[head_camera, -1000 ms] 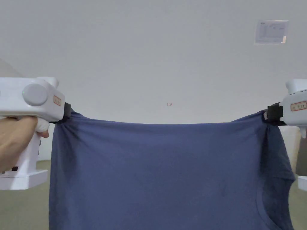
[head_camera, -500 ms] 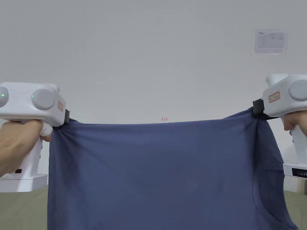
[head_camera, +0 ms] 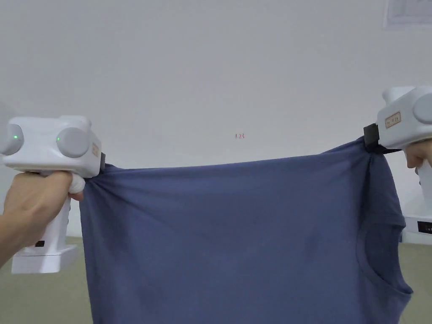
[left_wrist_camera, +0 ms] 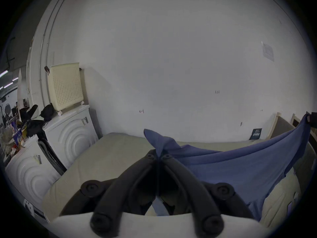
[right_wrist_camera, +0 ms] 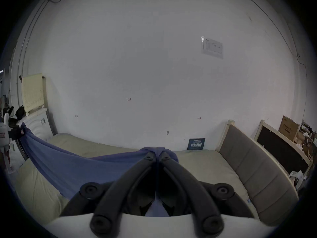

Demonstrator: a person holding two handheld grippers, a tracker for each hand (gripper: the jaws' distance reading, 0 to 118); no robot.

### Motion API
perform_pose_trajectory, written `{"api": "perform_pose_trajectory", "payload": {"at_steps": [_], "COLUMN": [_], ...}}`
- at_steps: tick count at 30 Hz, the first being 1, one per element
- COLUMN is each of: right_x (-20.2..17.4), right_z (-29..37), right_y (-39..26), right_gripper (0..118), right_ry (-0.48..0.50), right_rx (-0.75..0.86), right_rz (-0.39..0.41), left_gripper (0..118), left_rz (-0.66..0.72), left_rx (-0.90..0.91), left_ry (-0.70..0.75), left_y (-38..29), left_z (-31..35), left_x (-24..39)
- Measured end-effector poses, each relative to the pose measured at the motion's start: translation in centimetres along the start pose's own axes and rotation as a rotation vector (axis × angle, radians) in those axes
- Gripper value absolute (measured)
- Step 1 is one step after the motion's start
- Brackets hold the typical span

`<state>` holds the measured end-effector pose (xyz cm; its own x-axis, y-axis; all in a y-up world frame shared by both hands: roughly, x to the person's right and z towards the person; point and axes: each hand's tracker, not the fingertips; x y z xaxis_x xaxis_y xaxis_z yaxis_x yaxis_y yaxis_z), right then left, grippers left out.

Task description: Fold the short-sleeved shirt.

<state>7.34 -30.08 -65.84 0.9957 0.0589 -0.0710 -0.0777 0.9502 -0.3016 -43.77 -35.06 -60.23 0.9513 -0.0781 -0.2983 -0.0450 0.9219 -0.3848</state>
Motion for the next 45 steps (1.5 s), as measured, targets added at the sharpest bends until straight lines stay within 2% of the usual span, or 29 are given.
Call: {"api": "perform_pose_trajectory", "payload": {"at_steps": [5,9,12,13,15,16,17,21,23,26,32,37,45], "right_x": [-0.4,-0.2,0.2,0.6,1.0,0.9,1.1,1.2,1.3,1.2,1.5,1.4,1.6], "right_z": [-1.2,1.3,5.0,6.6,10.0,12.0,14.0,21.9,25.9,30.9,37.4,38.6,36.3], "right_y": [-4.7,-9.4,-14.1,-15.8,-18.8,-20.4,-21.9,-28.0,-31.4,-36.2,-42.7,-45.4,-49.8], "right_gripper": [0,0,0,0,0,0,0,0,0,0,0,0,2], "right_ry": [0.017,0.028,0.058,0.07,0.104,0.076,0.109,0.111,0.147,0.155,0.165,0.167,0.142], "right_rx": [-0.055,-0.087,-0.126,-0.148,-0.164,-0.161,-0.187,-0.226,-0.263,-0.299,-0.354,-0.381,-0.483], "right_rz": [0.002,0.025,0.063,0.023,0.009,0.0,0.015,0.023,-0.01,-0.016,-0.074,-0.122,-0.131], "left_gripper": [2,2,2,2,2,2,2,2,2,2,2,2,5], "left_rz": [-0.022,-0.045,-0.024,-0.027,-0.053,-0.033,-0.053,-0.058,-0.058,-0.056,-0.007,0.009,0.036], "left_rx": [-0.053,-0.088,-0.13,-0.139,-0.162,-0.156,-0.182,-0.197,-0.215,-0.256,-0.329,-0.361,-0.456], "left_ry": [-0.003,-0.033,-0.068,-0.082,-0.083,-0.09,-0.11,-0.127,-0.137,-0.162,-0.164,-0.171,-0.188], "left_y": [-4.7,-9.0,-13.2,-14.6,-17.1,-18.5,-19.8,-25.5,-28.6,-33.3,-40.4,-43.2,-47.6], "left_z": [-1.9,-0.7,1.9,3.2,5.5,7.2,8.6,14.2,17.2,21.3,26.7,28.4,27.5], "left_x": [-0.1,-0.4,-0.9,-1.4,-1.9,-2.4,-3.1,-6.0,-7.3,-8.8,-11.2,-11.4,-11.6]}}
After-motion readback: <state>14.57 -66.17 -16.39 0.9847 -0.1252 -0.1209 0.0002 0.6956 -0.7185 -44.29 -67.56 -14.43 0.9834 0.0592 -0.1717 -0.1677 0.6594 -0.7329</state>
